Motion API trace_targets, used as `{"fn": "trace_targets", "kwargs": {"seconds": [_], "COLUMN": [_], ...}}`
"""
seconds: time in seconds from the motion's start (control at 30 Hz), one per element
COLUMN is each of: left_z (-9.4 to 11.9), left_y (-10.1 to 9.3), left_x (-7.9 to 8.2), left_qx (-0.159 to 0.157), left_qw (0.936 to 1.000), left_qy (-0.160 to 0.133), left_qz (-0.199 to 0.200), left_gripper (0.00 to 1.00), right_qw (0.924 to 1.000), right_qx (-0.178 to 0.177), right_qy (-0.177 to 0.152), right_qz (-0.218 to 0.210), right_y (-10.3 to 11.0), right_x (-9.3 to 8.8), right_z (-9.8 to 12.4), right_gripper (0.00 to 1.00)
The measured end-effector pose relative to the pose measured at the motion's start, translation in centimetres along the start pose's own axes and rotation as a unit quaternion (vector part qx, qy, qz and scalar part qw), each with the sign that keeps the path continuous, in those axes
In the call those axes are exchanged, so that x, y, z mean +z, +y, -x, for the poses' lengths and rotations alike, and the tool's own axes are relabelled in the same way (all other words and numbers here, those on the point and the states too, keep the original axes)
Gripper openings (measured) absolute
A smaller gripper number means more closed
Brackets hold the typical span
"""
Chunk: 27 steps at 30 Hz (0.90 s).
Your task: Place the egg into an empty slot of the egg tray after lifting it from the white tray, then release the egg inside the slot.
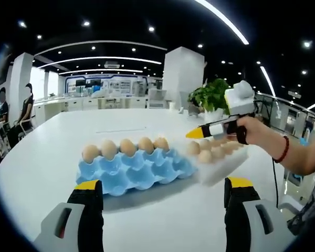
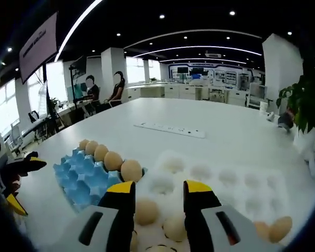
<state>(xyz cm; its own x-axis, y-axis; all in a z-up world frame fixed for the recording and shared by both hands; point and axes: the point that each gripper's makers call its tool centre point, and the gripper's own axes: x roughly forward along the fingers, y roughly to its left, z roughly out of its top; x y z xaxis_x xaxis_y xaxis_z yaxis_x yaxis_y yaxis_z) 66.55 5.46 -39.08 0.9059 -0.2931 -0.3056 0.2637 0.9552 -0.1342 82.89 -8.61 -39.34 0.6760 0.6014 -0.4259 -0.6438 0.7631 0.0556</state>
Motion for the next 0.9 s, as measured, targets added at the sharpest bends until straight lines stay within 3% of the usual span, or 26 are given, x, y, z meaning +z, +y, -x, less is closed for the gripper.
{"fn": "trace_targets", "kwargs": {"seconds": [0.53, 0.9], "left_z": [-0.6, -0.6], "left_y": [-0.9, -0.7], "left_x": [0.2, 0.1], "left_qx": [-0.01, -0.003], "left_qw": [0.9999, 1.0], "left_qy": [-0.006, -0.003], "left_qz": [0.004, 0.0], "left_gripper": [0.96, 0.95], "right_qw": [0.9999, 0.9998], "right_qx": [-0.007, 0.004], "right_qy": [-0.011, -0.015], "right_qz": [-0.005, -0.011], "right_y": [-1.6, -0.8], "right_x": [-0.7, -1.3], "right_z": [3.8, 5.7], "right_gripper": [0.38, 0.38]}}
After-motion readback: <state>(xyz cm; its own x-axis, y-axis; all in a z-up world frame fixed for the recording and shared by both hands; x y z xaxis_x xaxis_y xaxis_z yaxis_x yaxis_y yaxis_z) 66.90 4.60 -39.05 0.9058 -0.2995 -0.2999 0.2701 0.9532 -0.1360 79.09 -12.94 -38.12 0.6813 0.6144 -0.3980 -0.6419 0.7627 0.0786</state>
